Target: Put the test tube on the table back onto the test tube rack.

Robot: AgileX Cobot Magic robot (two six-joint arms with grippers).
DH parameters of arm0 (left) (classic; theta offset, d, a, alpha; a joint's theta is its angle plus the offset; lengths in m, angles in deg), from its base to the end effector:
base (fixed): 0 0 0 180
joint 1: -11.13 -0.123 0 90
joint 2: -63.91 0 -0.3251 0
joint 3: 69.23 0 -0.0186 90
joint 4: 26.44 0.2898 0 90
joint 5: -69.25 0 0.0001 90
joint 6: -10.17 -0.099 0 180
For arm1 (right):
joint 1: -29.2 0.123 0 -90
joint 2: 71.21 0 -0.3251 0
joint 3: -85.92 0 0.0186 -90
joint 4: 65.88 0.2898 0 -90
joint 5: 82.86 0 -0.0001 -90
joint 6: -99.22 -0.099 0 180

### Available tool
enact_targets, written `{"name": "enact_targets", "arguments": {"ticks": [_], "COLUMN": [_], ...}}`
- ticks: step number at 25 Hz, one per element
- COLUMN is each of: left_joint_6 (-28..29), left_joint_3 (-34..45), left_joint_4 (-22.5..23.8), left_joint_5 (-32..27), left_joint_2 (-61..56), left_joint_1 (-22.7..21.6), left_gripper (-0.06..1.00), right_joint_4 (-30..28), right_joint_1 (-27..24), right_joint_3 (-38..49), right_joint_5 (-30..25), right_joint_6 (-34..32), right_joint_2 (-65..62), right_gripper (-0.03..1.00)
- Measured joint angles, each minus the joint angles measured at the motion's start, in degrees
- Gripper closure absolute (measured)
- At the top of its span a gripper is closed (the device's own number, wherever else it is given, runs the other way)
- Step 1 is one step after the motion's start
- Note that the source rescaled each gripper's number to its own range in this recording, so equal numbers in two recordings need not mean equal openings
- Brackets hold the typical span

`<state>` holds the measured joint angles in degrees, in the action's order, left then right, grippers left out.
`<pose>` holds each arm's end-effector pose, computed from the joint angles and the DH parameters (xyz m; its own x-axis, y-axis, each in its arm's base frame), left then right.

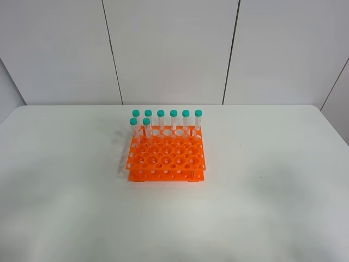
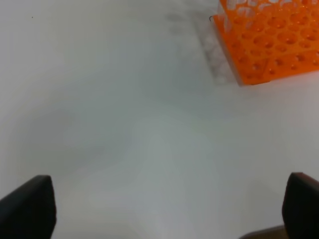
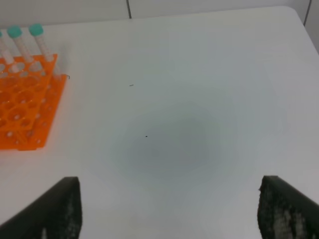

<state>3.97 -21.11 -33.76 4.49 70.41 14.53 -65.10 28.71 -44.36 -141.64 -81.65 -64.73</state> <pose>-0.0124 -0.0107 0.2947 -0.4778 0.0816 -0.8747 0.1851 0.9827 -0.0095 -0.0028 0.0012 0.2945 -0.4222 0.0258 -0.9061 0.0074 0.9997 0.0251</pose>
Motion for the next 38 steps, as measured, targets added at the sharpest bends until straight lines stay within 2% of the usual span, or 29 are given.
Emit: {"name": "enact_targets", "arguments": {"ticks": [38], "left_joint_6": [0.00], "left_joint_3": [0.00], "left_joint_4": [0.00], "left_joint_5": [0.88], "left_joint_2": [0.00], "left_joint_1": [0.00], "left_gripper": [-0.05], "right_joint_4": [0.00], "right_joint_1": [0.00], "right_joint_3": [0.00], "right_joint_5": [0.00], "right_joint_6": [0.00], "right_joint_2": [0.00], "right_gripper": [0.23]}}
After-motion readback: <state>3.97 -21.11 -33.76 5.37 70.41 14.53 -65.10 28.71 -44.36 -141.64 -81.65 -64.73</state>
